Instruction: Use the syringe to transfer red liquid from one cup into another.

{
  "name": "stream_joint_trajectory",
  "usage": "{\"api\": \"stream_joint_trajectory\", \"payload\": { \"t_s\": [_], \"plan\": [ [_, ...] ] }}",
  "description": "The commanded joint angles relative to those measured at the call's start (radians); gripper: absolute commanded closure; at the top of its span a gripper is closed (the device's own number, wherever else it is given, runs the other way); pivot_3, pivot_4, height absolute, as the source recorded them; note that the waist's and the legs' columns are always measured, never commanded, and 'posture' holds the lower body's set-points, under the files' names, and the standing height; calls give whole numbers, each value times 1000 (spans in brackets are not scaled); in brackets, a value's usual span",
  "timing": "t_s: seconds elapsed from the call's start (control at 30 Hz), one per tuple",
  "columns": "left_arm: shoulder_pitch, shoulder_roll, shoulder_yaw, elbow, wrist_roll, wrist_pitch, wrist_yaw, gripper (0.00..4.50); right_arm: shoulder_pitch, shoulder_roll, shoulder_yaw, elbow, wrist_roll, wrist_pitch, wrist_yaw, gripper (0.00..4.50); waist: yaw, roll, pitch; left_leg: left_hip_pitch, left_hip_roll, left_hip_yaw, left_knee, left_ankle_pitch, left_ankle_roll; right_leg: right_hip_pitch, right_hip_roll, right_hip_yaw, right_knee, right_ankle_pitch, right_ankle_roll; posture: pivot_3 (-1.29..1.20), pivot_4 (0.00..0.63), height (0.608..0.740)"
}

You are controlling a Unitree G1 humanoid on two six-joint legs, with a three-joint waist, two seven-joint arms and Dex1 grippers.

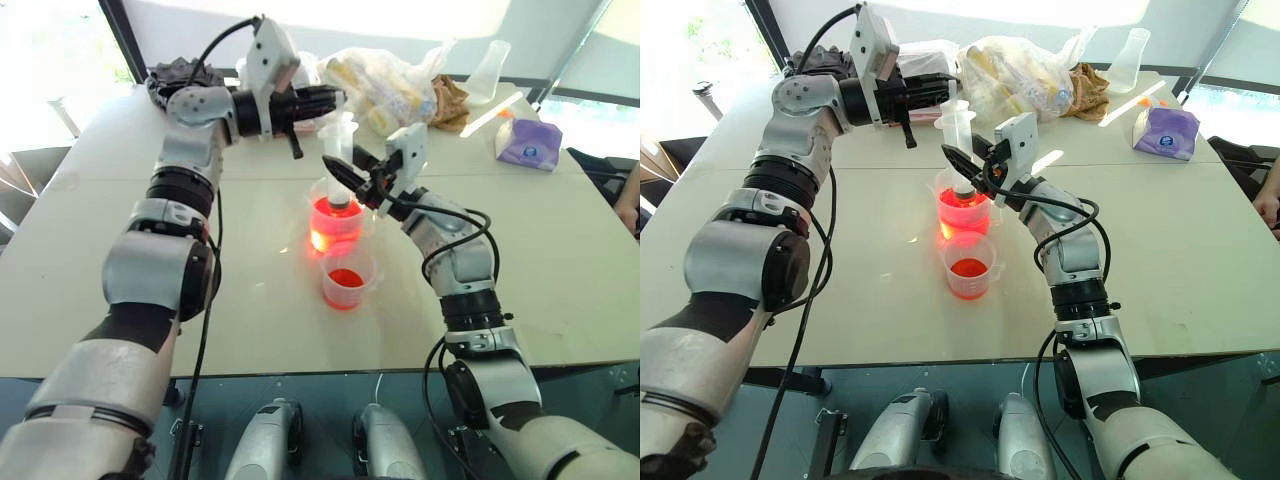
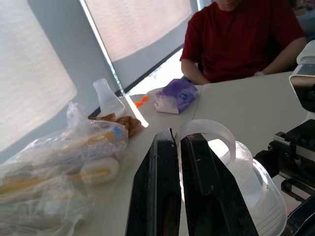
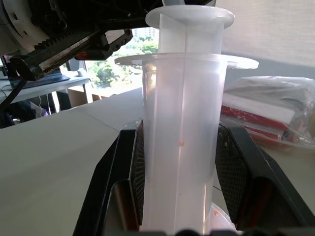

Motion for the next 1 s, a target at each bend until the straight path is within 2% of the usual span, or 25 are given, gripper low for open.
{"api": "stream_joint_trajectory", "payload": {
  "t_s": [0.03, 0.33, 0.4, 0.5, 0.7, 0.8, 0.9, 1.0],
  "plan": [
    [-109, 33, 68, -25, -25, -37, 103, 4478, 26, 35, 100, -50, -9, 7, 53, 3006, 0, 0, 0, 0, 0, 0, 0, 0, 0, 0, 0, 0, 0, 0, 0, 0, 150, 740],
    [-104, 33, 63, -16, -25, -40, 83, 4478, 27, 42, 101, -53, -11, 11, 53, 3006, 0, 0, 0, 0, 0, 0, 0, 0, 0, 0, 0, 0, 0, 0, 0, 0, 150, 740],
    [-94, 33, 59, -22, -36, -8, 18, 3781, 22, 43, 98, -51, -12, 7, 51, 3006, -1, 0, 0, 0, 0, 0, 0, 0, 0, 0, 0, 0, 0, 0, 0, 0, 150, 740],
    [-84, 36, 57, -27, -35, 13, -15, 2994, 10, 45, 82, -45, -5, -6, 43, 3006, -3, 0, 0, 0, 0, 0, 0, 0, 0, 0, 0, 0, 0, 0, 0, 0, 150, 740],
    [-71, 67, 52, -31, -3, 17, 30, 1317, -38, 19, 38, -59, 12, -15, 32, 3006, 0, 0, 0, 0, 0, 0, 0, 0, 0, 0, 0, 0, 0, 0, 0, 0, 150, 740],
    [-68, 112, 76, -49, -38, 94, -14, 1317, -65, -8, 21, -76, 21, 3, 29, 3006, -2, 0, 0, 0, 0, 0, 0, 0, 0, 0, 0, 0, 0, 0, 0, 0, 150, 740],
    [9, 193, 41, -128, -46, 220, -191, 1317, -83, -29, -3, -112, 48, 42, 17, 3006, -7, 0, 0, 0, 0, 0, 0, 0, 0, -1, 0, 0, 1, 0, 0, 0, 150, 740],
    [86, 247, 24, -212, -43, 291, -237, 1317, -88, -39, -16, -139, 64, 65, 5, 3006, -9, 0, 0, 2, 0, 0, -1, 0, 0, -1, 0, 0, 2, 0, 0, 0, 150, 740]
  ]
}}
